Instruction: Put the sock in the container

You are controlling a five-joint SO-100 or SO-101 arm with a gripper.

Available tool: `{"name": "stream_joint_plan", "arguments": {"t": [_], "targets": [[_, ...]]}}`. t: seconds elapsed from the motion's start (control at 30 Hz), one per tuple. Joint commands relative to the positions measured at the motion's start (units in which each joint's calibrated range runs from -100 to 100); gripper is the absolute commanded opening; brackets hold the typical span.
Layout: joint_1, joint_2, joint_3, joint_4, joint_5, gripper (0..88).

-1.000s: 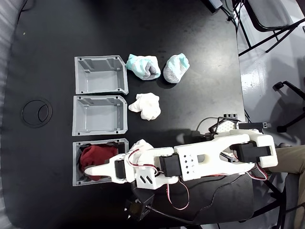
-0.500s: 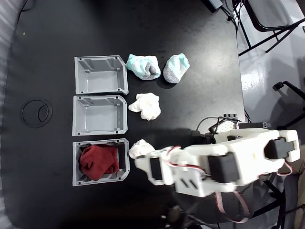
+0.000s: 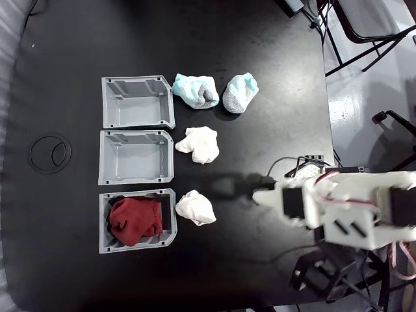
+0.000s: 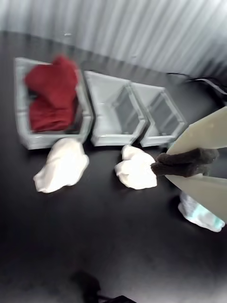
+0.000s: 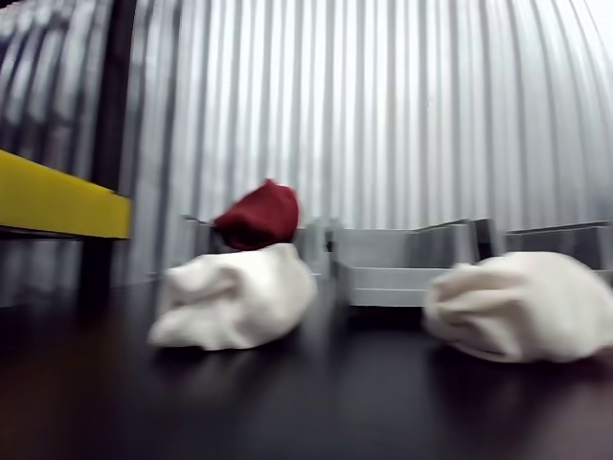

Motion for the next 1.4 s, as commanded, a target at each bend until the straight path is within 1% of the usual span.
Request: {"name": "stream_joint_plan", "arguments": {"t": [0.0,0.07,0.13,0.23,0.37,0.67,0.77,0.97,1.2,1.37], "targets": [[7.3,-4.7,3.9,1.6,2.4,1.4],[10.3,-6.9,7.9,1.6,6.2,1.4],[13.6,-9.4,11.8,1.4,8.3,1.4],[17.0,-12.9,17.1,-1.5,8.6,1.4],[19.5,-18.8,25.9,-10.4,8.4,1.4],[18.8,-37.6,54.4,-33.2,8.2,1.4],[18.8,-41.4,62.7,-40.2,8.2,1.4],[18.2,-45.6,74.1,-50.2,8.1,1.4],[11.2,-46.5,81.5,-57.9,8.1,1.4],[11.1,-46.5,82.6,-58.2,8.1,1.4]]}}
